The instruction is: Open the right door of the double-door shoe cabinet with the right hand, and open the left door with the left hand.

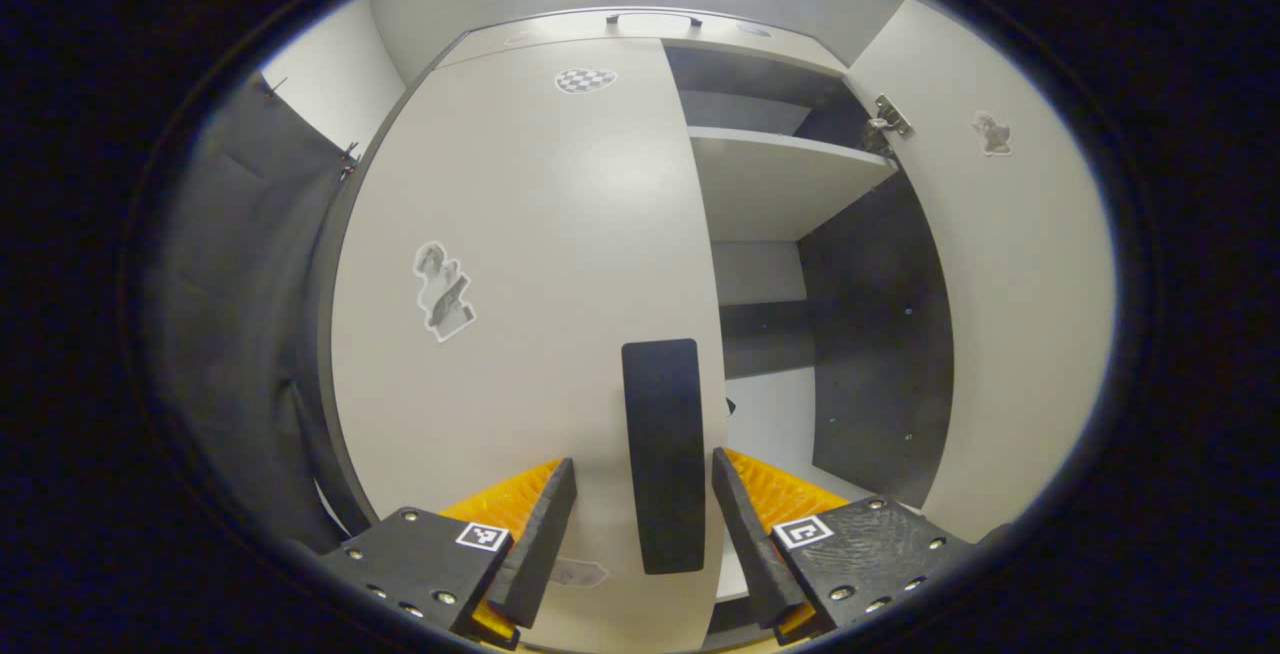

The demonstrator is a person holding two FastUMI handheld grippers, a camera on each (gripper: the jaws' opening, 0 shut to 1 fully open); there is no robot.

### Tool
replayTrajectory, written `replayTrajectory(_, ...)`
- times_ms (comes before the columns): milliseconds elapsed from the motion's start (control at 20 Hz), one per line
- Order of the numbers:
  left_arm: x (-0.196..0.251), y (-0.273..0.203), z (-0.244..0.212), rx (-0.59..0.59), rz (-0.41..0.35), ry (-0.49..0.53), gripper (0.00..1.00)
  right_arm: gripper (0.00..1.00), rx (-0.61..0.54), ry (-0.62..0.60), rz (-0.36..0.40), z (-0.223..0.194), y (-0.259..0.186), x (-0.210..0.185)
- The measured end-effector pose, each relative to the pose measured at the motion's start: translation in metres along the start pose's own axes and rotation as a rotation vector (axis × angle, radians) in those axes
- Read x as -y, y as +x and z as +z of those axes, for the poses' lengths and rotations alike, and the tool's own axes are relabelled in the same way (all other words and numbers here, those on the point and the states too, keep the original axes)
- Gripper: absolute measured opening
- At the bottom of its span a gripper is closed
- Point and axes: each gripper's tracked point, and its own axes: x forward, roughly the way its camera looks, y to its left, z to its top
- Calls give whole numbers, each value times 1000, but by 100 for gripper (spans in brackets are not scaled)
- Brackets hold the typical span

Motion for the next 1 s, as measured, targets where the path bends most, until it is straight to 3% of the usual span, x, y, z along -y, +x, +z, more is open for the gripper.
replayTrajectory(50, -1, 1, 1, 2, 3, -1, 80, 97, -3, 2, 3, -1, 0, 0)
replayTrajectory(100, -1, 0, 1, 2, 1, -2, 72, 92, -4, 5, 4, -2, -2, 0)
replayTrajectory(150, -2, 2, 1, -1, -1, 2, 64, 97, -3, 8, 5, -1, -1, 0)
replayTrajectory(250, 7, 0, -1, -9, -38, -14, 64, 92, -2, 15, 8, 0, 0, 2)
replayTrajectory(300, 13, 2, -2, -17, -50, -35, 55, 97, 0, 17, 6, 0, -1, 4)
replayTrajectory(350, 13, 1, -3, -26, -44, -44, 30, 97, 1, 19, 5, 0, -1, 5)
replayTrajectory(450, 12, 1, -5, -36, -33, -51, 31, 92, 4, 23, 9, 0, -6, 9)
replayTrajectory(550, 11, -1, -5, -52, -24, -61, 26, 97, 10, 18, 8, 1, -17, 17)
replayTrajectory(650, 10, -3, -5, -68, -13, -61, 22, 92, 20, 16, 3, 3, -24, 25)
replayTrajectory(950, 5, -12, -7, -95, -24, -101, 24, 92, 35, 38, 23, 8, -31, 34)
replayTrajectory(1000, 4, -14, -7, -94, -21, -102, 23, 97, 37, 38, 31, 7, -34, 34)
